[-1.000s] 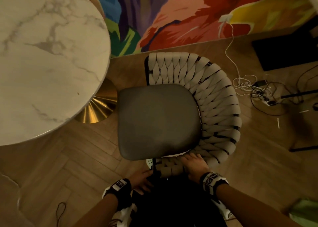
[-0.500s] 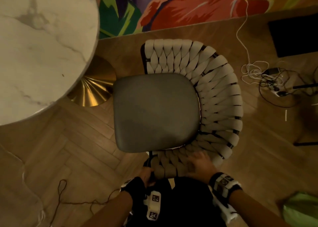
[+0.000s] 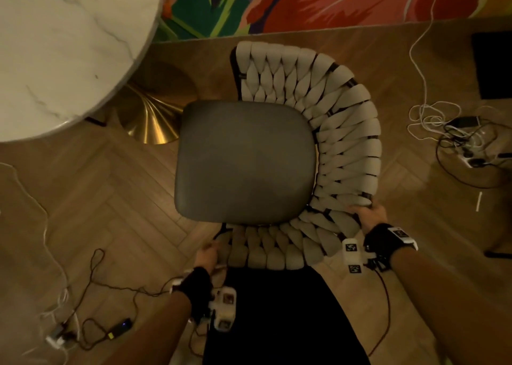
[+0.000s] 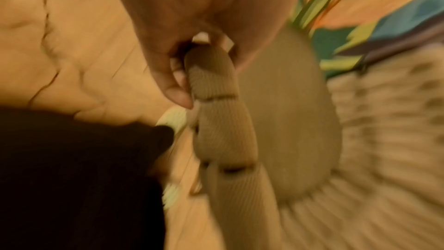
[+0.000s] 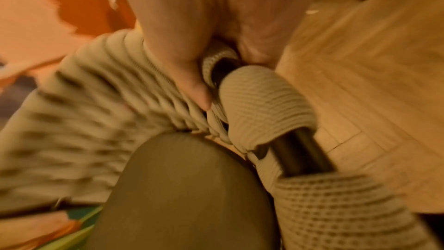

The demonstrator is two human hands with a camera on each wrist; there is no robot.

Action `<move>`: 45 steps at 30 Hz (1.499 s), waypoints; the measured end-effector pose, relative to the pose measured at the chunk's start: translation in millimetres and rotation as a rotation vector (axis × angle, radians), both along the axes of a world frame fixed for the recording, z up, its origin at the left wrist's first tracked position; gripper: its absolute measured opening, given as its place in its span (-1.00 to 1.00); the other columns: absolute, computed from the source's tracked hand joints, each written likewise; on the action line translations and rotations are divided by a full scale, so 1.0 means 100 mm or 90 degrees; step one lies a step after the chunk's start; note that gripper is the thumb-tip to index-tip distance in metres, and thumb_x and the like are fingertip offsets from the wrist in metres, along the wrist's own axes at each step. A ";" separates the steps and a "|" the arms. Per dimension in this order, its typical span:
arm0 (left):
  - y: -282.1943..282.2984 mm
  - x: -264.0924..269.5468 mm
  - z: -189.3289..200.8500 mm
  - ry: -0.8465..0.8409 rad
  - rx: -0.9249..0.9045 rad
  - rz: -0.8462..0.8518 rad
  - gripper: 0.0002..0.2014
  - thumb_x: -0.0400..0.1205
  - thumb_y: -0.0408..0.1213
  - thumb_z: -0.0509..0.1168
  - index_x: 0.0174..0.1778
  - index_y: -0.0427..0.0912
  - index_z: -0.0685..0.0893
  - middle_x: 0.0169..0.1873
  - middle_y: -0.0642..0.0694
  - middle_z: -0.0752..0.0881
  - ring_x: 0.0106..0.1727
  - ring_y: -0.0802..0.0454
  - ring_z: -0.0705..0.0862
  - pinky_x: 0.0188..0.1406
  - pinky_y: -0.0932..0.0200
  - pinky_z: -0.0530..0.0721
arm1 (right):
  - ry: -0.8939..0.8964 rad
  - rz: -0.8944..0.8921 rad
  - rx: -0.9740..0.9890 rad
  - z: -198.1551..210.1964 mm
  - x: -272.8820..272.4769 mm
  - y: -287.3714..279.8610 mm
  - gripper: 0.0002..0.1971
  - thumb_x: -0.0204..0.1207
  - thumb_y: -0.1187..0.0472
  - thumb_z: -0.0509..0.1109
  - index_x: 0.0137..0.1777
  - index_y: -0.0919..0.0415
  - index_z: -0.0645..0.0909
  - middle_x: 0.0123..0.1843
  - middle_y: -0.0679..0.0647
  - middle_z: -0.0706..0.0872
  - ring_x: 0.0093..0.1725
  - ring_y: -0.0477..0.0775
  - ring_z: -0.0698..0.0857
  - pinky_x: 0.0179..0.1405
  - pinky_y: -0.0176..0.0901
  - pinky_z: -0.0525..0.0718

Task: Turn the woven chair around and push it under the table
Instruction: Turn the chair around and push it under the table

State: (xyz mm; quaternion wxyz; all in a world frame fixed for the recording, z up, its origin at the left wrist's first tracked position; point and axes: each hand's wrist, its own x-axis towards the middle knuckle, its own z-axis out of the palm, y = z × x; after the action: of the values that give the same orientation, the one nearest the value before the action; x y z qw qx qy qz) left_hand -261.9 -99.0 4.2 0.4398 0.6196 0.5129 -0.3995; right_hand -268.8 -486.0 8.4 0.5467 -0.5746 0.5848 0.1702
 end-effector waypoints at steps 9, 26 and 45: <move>0.59 1.15 0.03 -0.113 0.078 -0.126 -0.82 0.69 -0.19 0.11 0.10 -0.16 0.53 0.17 -0.18 0.50 -0.03 -0.16 0.52 -0.35 0.06 0.59 | -0.099 -0.093 0.077 0.09 0.35 0.74 -0.69 0.40 0.55 0.44 0.06 0.20 0.68 0.18 0.30 0.74 0.16 0.32 0.71 0.26 0.28 0.67; 0.33 1.56 0.17 -0.070 -0.131 -0.007 -0.57 0.68 -0.16 0.12 0.46 -0.21 0.41 0.14 -0.20 0.55 0.11 -0.15 0.54 -0.35 0.10 0.62 | -0.059 0.032 -0.137 0.63 1.85 0.33 -0.56 0.47 0.43 0.45 0.35 0.43 0.54 0.10 0.27 0.65 0.07 0.24 0.64 0.09 0.07 0.65; -0.26 3.19 0.62 -0.110 0.020 -0.009 -0.80 0.64 -0.31 0.22 0.16 -0.21 0.59 0.02 -0.25 0.58 -0.32 -0.04 0.53 -0.38 0.11 0.59 | -0.013 -0.079 -0.098 0.32 2.49 -0.12 -0.53 0.39 0.34 0.52 0.33 0.36 0.59 0.18 0.29 0.73 0.13 0.34 0.70 0.23 0.25 0.68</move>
State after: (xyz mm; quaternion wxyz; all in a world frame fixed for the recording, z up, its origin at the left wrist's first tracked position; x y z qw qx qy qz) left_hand 56.7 -125.3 66.0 0.4699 0.6624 0.4744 -0.3396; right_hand -20.2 -498.2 40.5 0.5165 -0.5791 0.6251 0.0847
